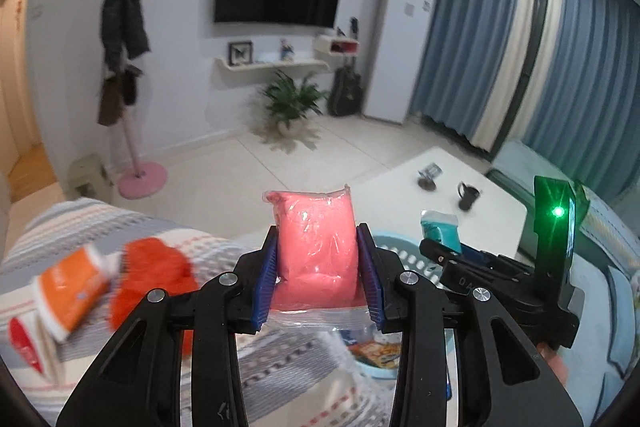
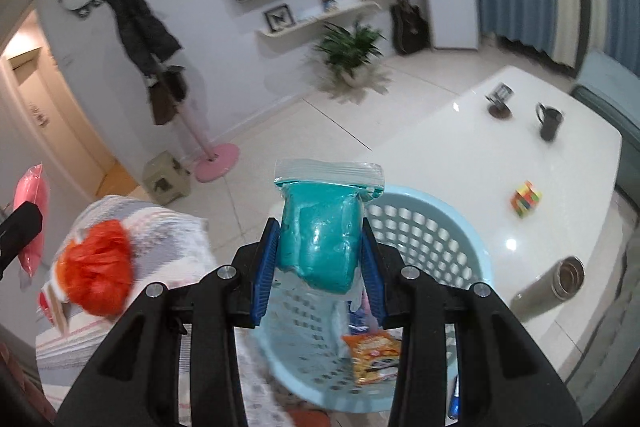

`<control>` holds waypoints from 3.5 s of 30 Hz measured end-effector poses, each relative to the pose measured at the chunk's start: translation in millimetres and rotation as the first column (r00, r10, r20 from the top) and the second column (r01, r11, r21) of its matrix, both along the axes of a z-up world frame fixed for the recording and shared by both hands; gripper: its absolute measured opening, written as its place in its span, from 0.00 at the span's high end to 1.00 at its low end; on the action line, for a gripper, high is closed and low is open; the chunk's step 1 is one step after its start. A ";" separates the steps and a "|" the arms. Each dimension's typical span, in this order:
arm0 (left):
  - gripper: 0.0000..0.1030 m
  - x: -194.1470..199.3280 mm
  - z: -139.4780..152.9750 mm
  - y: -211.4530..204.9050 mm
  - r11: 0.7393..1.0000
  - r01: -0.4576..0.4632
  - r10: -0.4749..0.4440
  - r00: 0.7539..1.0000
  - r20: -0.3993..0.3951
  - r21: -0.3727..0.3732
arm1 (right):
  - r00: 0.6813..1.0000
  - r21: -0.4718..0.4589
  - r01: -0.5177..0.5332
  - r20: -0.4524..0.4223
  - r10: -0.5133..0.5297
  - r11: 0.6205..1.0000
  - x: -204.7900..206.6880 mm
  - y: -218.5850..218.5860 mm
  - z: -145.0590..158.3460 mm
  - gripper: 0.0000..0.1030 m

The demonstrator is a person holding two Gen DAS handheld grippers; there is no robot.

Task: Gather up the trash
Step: 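Carry the pink and teal packets over the blue basket and release both, then move both open tools back over the striped table, then grasp the red-white paper cup with the left tool while the right tool grasps the orange bag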

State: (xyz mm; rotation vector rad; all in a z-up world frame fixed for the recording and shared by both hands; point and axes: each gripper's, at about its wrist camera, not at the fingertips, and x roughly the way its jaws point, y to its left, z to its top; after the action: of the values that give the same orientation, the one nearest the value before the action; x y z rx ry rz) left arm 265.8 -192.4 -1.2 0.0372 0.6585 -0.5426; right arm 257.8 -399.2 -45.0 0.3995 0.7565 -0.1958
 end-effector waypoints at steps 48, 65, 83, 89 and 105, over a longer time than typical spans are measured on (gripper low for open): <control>0.42 -16.3 -28.1 106.0 0.976 -0.205 0.202 0.978 -0.047 -0.076 | 0.981 -0.066 -0.196 -0.007 0.196 0.978 -0.3 87.5 21.0 0.36; 0.20 -23.0 -55.4 255.5 0.813 -0.564 0.568 0.823 0.015 0.141 | 0.926 -0.047 -0.364 0.084 0.367 0.930 40.4 240.5 -2.4 0.24; 0.27 -38.6 -82.6 346.7 0.732 -0.642 0.671 0.738 -0.078 0.227 | 0.904 -0.200 -0.403 0.068 0.423 0.893 40.0 281.6 -14.4 0.31; 0.25 -31.0 -66.9 344.9 0.817 -0.576 0.570 0.806 -0.160 0.012 | 0.905 -0.192 -0.403 0.065 0.421 0.895 42.7 278.3 -15.2 0.31; 0.21 37.1 -98.2 292.1 0.865 -0.485 0.500 0.852 -0.154 0.128 | 0.892 -0.220 -0.428 0.053 0.449 0.876 42.6 285.4 -17.8 0.31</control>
State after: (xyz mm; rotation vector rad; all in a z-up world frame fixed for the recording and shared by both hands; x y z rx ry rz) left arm 302.9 99.7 -99.4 -0.1034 0.8365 -0.0161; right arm 300.4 -113.8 -62.7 0.0342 0.6989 0.1765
